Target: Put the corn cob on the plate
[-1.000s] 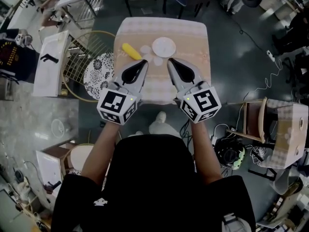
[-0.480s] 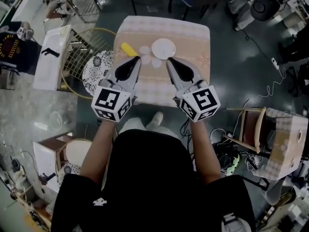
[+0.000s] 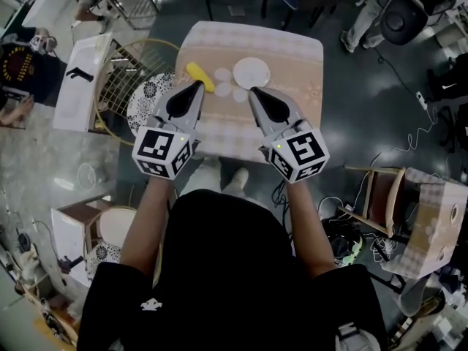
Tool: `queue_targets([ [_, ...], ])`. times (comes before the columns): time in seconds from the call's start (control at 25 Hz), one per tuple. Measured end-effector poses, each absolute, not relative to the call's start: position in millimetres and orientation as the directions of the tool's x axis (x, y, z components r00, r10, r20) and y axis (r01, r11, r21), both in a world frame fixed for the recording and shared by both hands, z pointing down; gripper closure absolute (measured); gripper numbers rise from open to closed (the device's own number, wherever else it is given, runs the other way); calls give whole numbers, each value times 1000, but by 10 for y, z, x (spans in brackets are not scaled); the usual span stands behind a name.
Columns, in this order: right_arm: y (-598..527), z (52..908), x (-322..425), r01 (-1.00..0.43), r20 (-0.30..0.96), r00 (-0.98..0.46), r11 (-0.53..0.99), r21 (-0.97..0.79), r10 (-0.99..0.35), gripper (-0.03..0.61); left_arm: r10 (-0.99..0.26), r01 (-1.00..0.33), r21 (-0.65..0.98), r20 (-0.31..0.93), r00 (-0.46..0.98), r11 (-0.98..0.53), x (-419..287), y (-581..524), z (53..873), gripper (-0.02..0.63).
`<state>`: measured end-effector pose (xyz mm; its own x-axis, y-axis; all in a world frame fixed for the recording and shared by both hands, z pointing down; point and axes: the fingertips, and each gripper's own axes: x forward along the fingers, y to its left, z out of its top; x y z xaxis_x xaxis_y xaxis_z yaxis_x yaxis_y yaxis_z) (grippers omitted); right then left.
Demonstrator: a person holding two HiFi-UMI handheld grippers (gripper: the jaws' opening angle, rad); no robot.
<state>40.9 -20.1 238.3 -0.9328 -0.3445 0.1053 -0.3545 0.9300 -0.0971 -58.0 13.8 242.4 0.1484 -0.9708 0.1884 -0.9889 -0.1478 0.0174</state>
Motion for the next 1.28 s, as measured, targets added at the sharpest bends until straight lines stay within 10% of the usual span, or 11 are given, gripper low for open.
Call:
queue_targets([
  [1.28, -726, 3585, -748, -407, 387, -867, 895, -181, -315, 575, -833, -928, 14, 435, 342, -373, -1664, -522, 3666, 586],
])
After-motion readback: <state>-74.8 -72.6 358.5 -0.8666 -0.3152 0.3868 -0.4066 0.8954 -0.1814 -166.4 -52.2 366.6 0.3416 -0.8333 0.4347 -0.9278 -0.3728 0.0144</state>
